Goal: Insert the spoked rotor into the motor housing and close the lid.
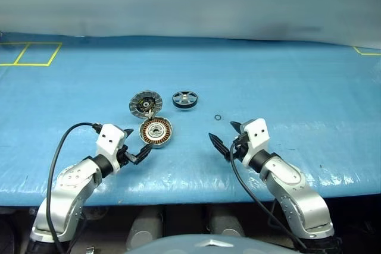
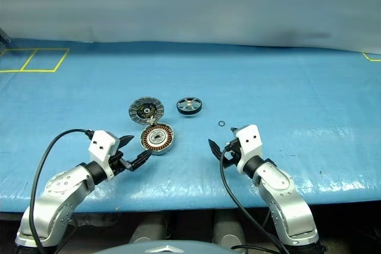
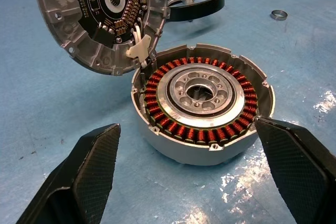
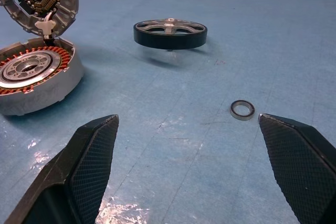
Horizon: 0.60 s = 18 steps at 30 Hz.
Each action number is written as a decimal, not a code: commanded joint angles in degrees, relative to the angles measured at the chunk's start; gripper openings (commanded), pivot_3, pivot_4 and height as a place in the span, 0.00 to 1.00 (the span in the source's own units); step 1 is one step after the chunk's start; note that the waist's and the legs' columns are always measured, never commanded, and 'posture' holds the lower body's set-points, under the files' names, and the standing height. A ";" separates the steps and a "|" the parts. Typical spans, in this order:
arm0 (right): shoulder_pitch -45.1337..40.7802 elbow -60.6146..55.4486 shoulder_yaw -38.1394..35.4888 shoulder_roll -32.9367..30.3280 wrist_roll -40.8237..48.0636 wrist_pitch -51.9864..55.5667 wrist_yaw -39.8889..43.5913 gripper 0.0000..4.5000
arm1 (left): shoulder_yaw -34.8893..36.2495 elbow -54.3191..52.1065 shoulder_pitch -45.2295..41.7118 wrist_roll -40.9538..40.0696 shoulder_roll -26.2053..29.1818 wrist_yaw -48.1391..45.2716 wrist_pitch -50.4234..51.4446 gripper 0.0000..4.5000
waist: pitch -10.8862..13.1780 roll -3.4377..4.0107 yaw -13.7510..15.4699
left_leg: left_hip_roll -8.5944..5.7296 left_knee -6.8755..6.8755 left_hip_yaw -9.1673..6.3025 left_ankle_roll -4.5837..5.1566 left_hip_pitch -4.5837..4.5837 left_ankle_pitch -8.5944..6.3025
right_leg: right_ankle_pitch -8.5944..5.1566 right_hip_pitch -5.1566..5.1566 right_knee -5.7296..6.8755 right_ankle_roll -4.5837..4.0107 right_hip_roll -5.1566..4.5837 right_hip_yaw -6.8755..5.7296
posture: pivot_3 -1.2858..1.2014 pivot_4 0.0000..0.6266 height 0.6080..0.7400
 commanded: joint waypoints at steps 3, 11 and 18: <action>-0.29 -2.40 -0.37 -0.27 0.14 -0.62 0.15 1.00 | 0.32 -1.30 0.46 -0.12 0.70 -0.69 -0.74 0.99 | 0.00 0.00 0.00 | 0.00 0.01 0.00 0.00 0.00 0.00 | 0.00 0.01 0.00 0.00 0.00 0.00 | 0.52 0.24 1.00; -0.38 -2.42 -0.08 -0.30 0.23 -0.43 0.33 1.00 | 0.61 -1.72 0.83 -0.57 1.02 -1.32 -0.34 0.99 | 0.00 0.00 0.02 | 0.00 0.00 0.00 0.00 0.00 0.00 | 0.00 0.00 0.00 0.00 0.00 0.00 | 0.52 0.24 1.00; -0.34 -2.36 0.04 -0.33 0.25 -0.37 0.41 1.00 | 0.47 -1.85 0.83 -0.55 1.01 -1.64 -0.12 0.99 | 0.00 0.00 0.02 | 0.00 0.00 0.00 0.00 0.00 0.00 | 0.00 0.01 0.00 0.00 0.00 0.00 | 0.52 0.24 1.00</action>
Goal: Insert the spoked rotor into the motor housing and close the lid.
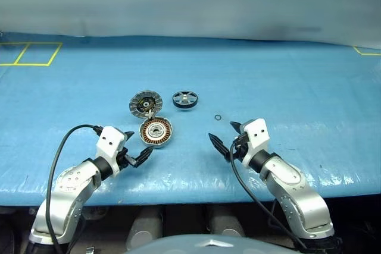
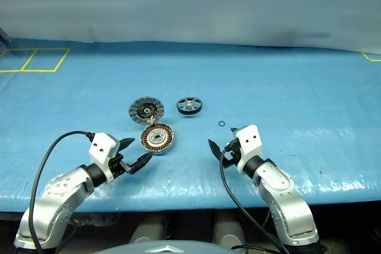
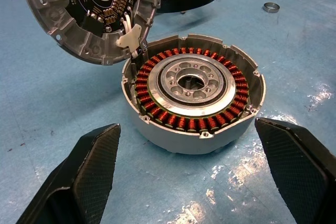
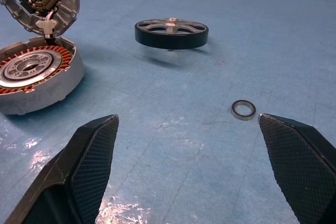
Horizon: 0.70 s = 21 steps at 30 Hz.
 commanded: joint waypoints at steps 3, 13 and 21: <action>-0.34 -2.31 0.06 -0.28 0.19 -0.40 0.40 1.00 | 0.42 -1.78 -0.13 -0.52 0.66 -0.43 -0.14 0.99 | 0.00 0.00 0.00 | 0.00 0.00 0.00 0.00 0.00 0.00 | 0.00 0.00 0.00 0.00 0.00 0.00 | 0.52 0.24 1.00; -0.68 -2.09 0.21 -0.52 0.21 -0.10 0.52 1.00 | 0.21 -1.64 -0.24 -0.27 0.58 -0.32 -0.17 0.99 | 0.00 0.00 0.00 | 0.00 0.00 0.00 0.00 0.00 0.00 | 0.00 0.01 0.00 0.00 0.00 0.00 | 0.52 0.24 1.00; -5.54 -2.04 3.88 -5.05 -0.13 2.29 5.55 1.00 | 0.48 -1.96 0.15 -0.23 0.40 0.02 -0.33 0.99 | 0.01 0.02 -0.11 | 0.00 0.02 0.00 0.00 0.02 0.00 | 0.00 0.03 0.02 0.00 0.00 0.00 | 0.52 0.24 1.00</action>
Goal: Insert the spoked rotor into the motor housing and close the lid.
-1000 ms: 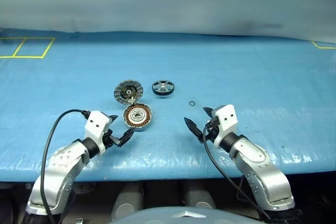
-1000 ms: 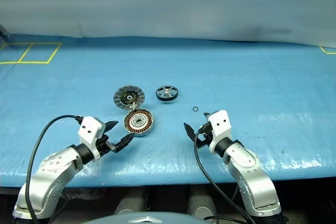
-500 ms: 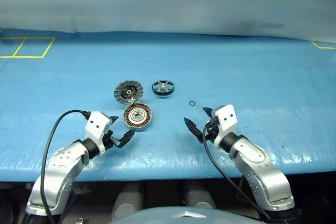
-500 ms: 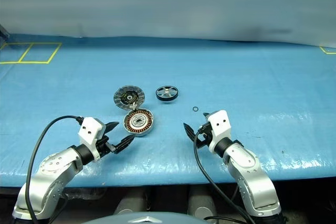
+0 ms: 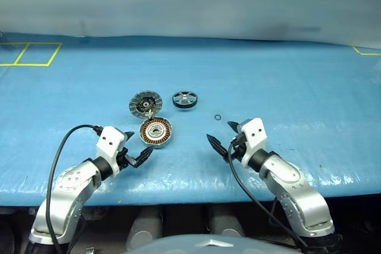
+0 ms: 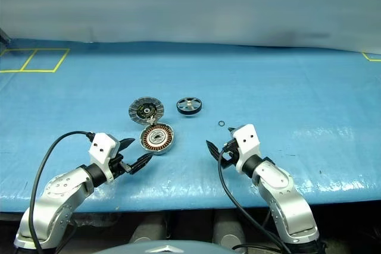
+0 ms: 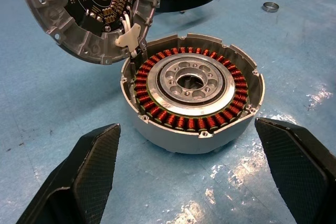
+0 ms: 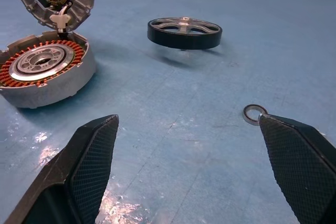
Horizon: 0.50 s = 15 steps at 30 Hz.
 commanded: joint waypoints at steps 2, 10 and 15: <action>-6.70 -2.23 4.69 -6.73 -0.69 2.31 7.74 1.00 | 0.57 -2.20 0.44 -0.33 0.39 0.06 -0.44 0.99 | 0.02 0.01 -0.06 | 0.00 0.02 0.02 0.00 0.00 0.00 | 0.00 0.01 0.00 0.00 0.00 0.00 | 0.52 0.24 1.00; -31.68 3.27 23.36 -19.56 -9.85 0.12 30.16 1.00 | 0.09 -1.70 1.82 0.67 -0.20 0.25 -2.83 0.99 | 0.11 0.03 -0.28 | 0.01 0.08 0.01 0.01 0.01 0.00 | 0.00 0.01 0.04 0.00 0.00 -0.05 | 0.52 0.24 1.00; -46.58 12.37 32.84 -16.58 -16.25 -8.02 41.63 1.00 | -0.52 -2.67 3.70 1.46 -0.72 0.58 -5.28 0.99 | 0.13 0.02 -0.51 | 0.01 0.03 -0.01 0.01 0.00 0.00 | 0.01 0.02 -0.02 0.00 0.00 -0.08 | 0.52 0.24 1.00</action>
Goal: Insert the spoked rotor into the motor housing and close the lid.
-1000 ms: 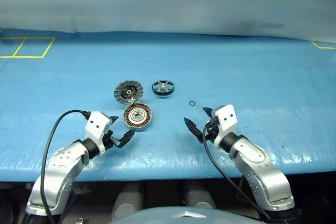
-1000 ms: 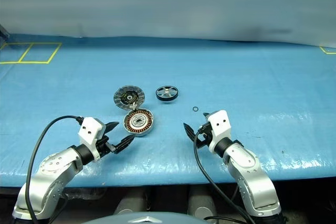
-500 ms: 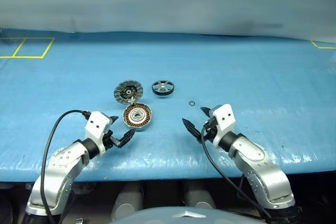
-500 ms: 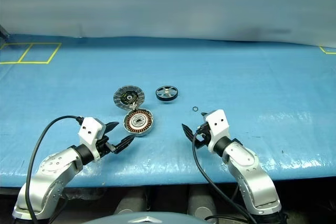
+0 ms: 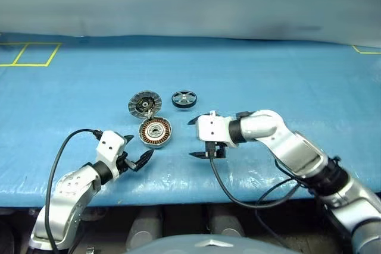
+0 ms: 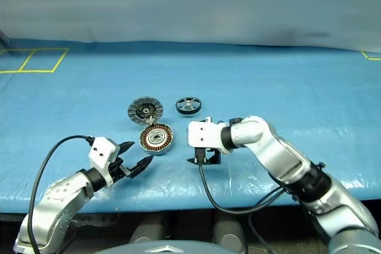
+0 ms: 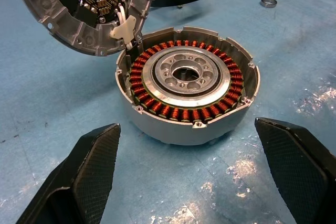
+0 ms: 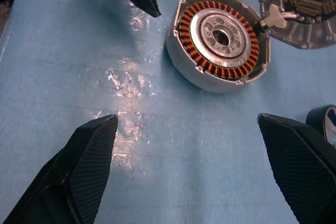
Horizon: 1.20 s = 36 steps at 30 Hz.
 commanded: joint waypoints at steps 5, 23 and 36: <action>-14.32 14.05 9.31 7.47 -9.25 -15.45 12.12 1.00 | 0.20 -3.78 3.17 0.90 -1.02 1.39 -3.81 0.99 | 0.02 0.02 -0.17 | 0.00 -0.04 0.00 0.00 0.02 0.00 | 0.01 -0.01 0.01 0.00 0.00 0.00 | 0.52 0.24 1.00; -23.71 41.37 12.04 23.96 -22.52 -37.18 13.30 1.00 | 0.40 -7.08 10.09 2.04 -2.22 4.09 -6.96 0.99 | 0.05 0.09 -0.35 | 0.02 -0.04 -0.02 -0.15 0.18 0.08 | -0.08 -0.15 0.59 -0.16 0.05 0.02 | 0.52 0.24 1.00; -26.33 48.94 9.55 28.91 -24.50 -39.28 10.69 1.00 | -0.25 -6.71 9.51 2.11 -2.34 3.98 -7.13 0.99 | 0.08 0.13 -0.74 | 0.03 -0.08 -0.03 -0.19 0.25 0.11 | -0.09 -0.12 0.64 -0.19 0.08 0.02 | 0.52 0.24 1.00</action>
